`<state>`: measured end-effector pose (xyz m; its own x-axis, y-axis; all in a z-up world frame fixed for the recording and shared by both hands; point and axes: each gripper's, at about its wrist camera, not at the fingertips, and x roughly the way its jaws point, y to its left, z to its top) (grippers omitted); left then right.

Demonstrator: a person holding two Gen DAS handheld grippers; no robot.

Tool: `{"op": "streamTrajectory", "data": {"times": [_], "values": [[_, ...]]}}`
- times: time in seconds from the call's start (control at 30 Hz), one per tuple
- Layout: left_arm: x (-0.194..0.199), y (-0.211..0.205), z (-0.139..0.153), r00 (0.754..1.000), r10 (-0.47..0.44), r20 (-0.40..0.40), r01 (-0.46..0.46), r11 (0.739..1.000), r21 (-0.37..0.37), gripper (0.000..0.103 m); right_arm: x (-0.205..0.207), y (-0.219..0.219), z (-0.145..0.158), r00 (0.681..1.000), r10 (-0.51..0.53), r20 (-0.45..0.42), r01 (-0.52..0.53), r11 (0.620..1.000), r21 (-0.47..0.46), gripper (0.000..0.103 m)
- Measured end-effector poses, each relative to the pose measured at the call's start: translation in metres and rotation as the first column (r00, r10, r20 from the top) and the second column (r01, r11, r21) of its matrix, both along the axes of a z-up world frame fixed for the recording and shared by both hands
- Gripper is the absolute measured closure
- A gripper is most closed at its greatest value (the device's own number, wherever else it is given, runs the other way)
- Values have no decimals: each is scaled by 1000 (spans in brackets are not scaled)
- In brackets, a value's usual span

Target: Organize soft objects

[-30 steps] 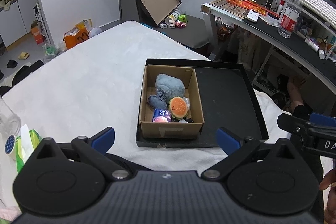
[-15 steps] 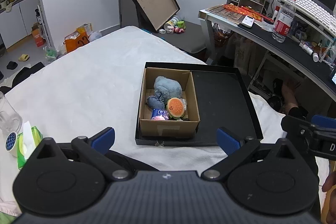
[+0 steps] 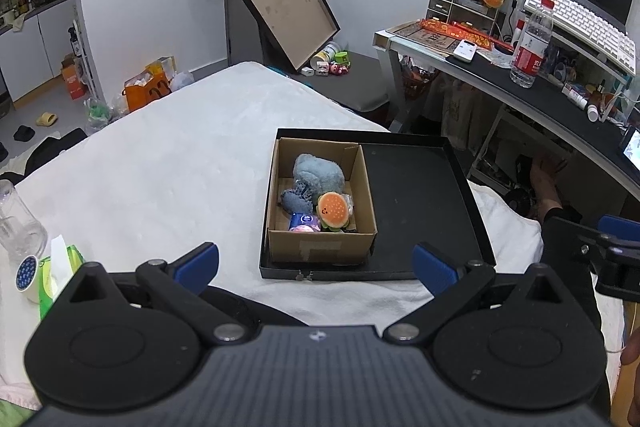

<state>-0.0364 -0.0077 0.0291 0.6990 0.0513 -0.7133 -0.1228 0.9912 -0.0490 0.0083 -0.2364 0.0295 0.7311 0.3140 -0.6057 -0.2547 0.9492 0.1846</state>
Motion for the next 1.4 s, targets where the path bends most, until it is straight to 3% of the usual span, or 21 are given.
{"op": "streamTrajectory", "data": {"times": [1.4], "values": [[-6, -15, 1, 1000, -14, -10, 15, 1000, 23, 1, -10, -5, -3, 1000, 7, -5, -7, 1000, 15, 0]]}}
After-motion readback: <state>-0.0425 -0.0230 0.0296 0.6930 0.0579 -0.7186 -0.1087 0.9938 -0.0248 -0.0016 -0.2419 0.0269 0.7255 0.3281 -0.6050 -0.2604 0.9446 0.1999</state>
